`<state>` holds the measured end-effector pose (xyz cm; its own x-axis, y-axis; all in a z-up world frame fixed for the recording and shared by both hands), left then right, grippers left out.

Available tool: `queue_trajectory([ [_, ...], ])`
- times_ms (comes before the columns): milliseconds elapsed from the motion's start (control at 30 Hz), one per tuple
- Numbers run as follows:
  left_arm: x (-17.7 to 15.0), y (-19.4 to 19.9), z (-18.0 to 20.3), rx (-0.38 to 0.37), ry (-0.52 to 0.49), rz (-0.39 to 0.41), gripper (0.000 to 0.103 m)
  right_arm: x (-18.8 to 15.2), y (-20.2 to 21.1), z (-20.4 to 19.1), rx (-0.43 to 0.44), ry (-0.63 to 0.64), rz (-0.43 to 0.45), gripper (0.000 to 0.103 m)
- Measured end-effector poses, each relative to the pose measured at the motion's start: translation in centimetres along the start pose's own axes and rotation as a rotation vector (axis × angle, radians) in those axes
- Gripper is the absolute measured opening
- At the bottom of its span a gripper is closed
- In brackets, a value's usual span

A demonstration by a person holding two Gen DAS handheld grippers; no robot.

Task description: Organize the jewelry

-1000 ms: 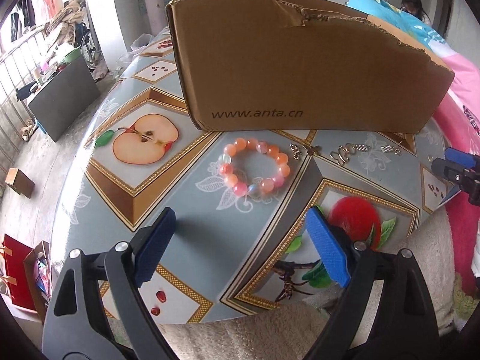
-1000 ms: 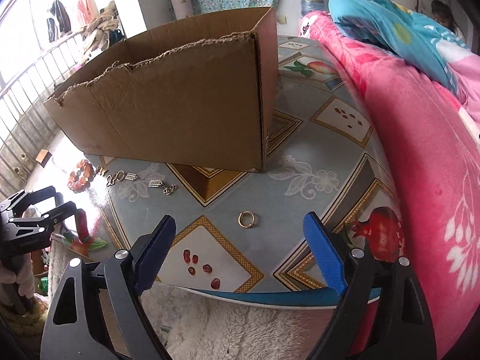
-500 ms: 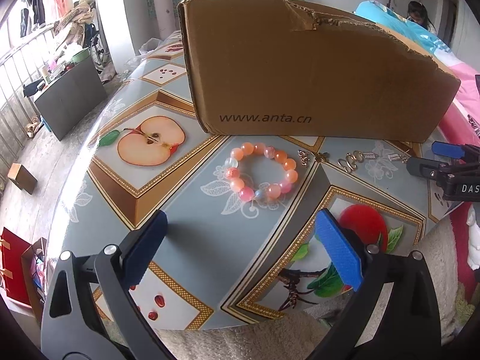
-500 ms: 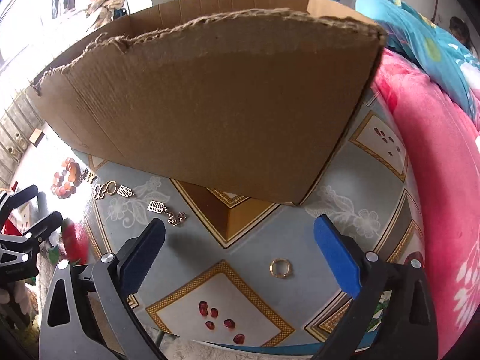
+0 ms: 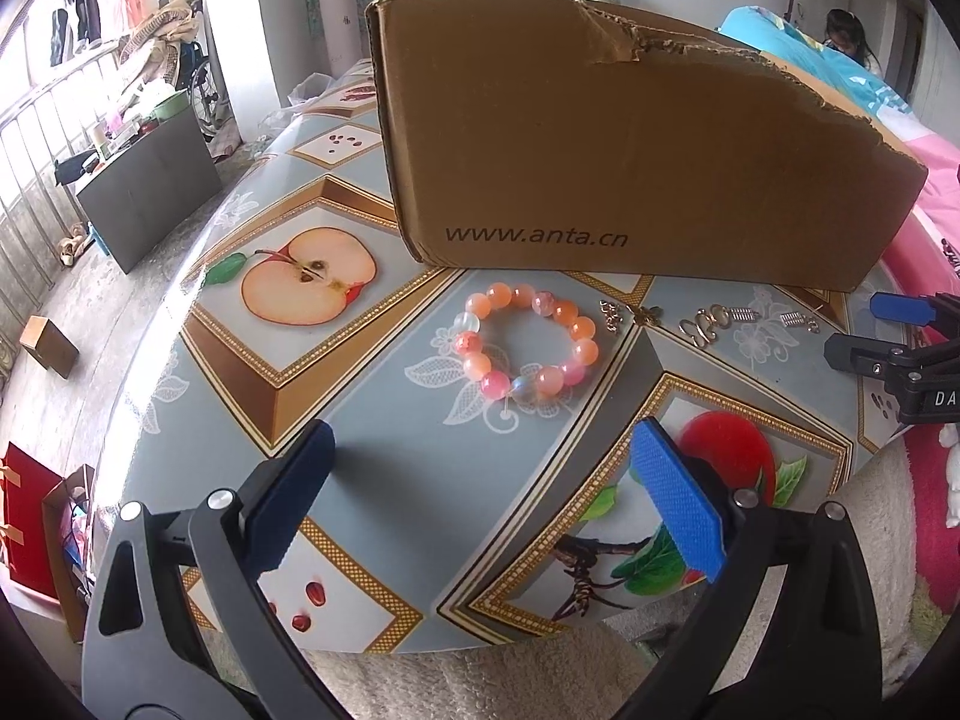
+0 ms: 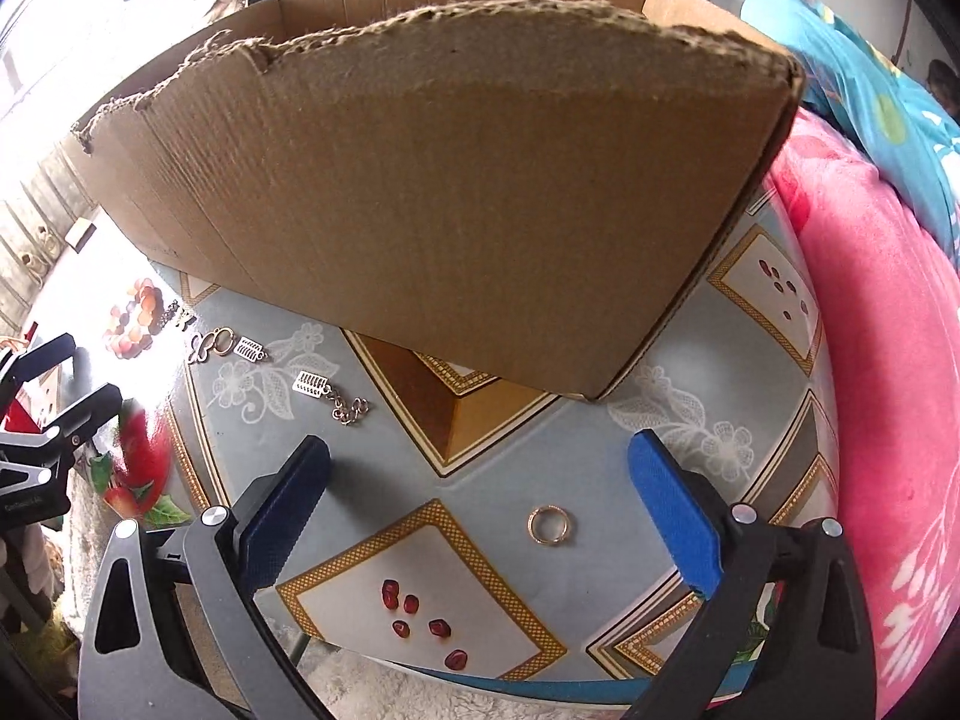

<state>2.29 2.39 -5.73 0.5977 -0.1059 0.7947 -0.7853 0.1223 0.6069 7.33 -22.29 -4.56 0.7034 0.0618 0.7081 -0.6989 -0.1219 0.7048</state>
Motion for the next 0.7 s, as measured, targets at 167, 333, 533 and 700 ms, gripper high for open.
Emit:
queue_trajectory([
  [167,0.0,-0.1,0.0,-0.001,-0.002,0.006,0.096,-0.2,1.4,0.4,0.02,-0.034,0.062,0.097],
  [333,-0.2,0.0,-0.1,-0.018,-0.014,0.033,0.096,-0.1,6.3,-0.3,0.027,0.01,0.288,0.097],
  [533,0.0,-0.4,-0.2,-0.005,-0.005,0.042,0.096,-0.1,8.4,-1.1,0.097,0.017,0.365,0.097],
  [700,0.3,-0.8,-0.2,0.011,0.007,0.048,0.096,-0.7,8.5,-1.5,0.152,0.057,0.377,0.097],
])
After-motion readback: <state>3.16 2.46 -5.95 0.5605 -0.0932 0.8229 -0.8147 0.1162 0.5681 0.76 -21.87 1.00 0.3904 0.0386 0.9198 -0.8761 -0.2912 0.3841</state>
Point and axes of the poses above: each gripper's, at about its wrist camera, not at the fingertips, and y roughly against the way its jaws point, z to its right, x to its top, the point moved 1 cm from there along -y, roughly the way its jaws point, and after that the axes turned 15 degrees about z, right-handed, at the moved point
